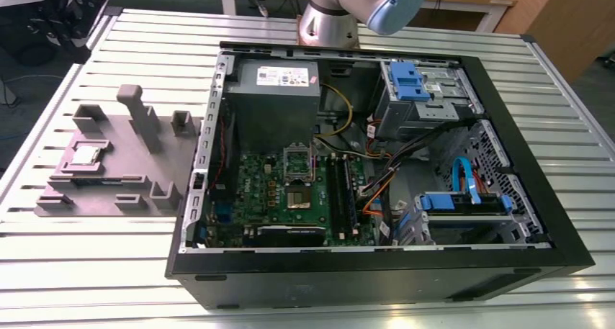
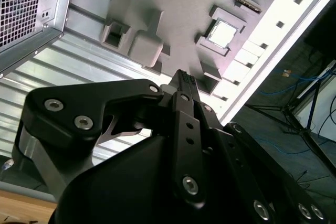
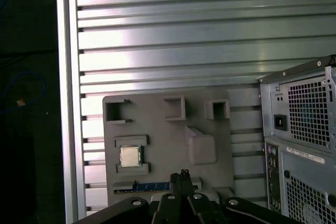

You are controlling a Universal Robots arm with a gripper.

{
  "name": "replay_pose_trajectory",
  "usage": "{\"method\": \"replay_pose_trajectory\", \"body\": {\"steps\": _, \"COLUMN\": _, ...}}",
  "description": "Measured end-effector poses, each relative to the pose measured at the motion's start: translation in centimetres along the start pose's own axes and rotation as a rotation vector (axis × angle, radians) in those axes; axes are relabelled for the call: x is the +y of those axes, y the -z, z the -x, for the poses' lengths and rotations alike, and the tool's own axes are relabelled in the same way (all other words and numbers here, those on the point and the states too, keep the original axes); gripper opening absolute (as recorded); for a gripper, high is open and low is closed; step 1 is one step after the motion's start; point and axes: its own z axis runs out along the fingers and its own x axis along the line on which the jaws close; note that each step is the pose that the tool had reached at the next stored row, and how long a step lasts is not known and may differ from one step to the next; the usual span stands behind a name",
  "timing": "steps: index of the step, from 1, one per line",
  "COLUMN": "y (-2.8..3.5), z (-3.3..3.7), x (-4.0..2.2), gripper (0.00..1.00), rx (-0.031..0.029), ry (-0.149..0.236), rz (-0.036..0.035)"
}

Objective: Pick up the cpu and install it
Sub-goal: 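Reach for the cpu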

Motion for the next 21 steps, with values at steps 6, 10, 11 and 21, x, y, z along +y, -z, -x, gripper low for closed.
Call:
{"method": "replay_pose_trajectory", "body": {"steps": 6, "y": -0.04, "z": -0.98, "x": -0.08, "gripper": 0.11, "rx": 0.0, "ry": 0.0, "rz": 0.0}}
{"method": "replay_pose_trajectory", "body": {"steps": 10, "y": -0.09, "z": -1.92, "x": -0.17, "gripper": 0.11, "rx": 0.0, "ry": 0.0, "rz": 0.0}}
{"method": "replay_pose_trajectory", "body": {"steps": 11, "y": -0.1, "z": -2.14, "x": -0.19, "gripper": 0.11, "rx": 0.0, "ry": 0.0, "rz": 0.0001}}
{"method": "replay_pose_trajectory", "body": {"steps": 21, "y": -0.18, "z": -4.64, "x": -0.38, "gripper": 0.11, "rx": 0.0, "ry": 0.0, "rz": 0.0}}
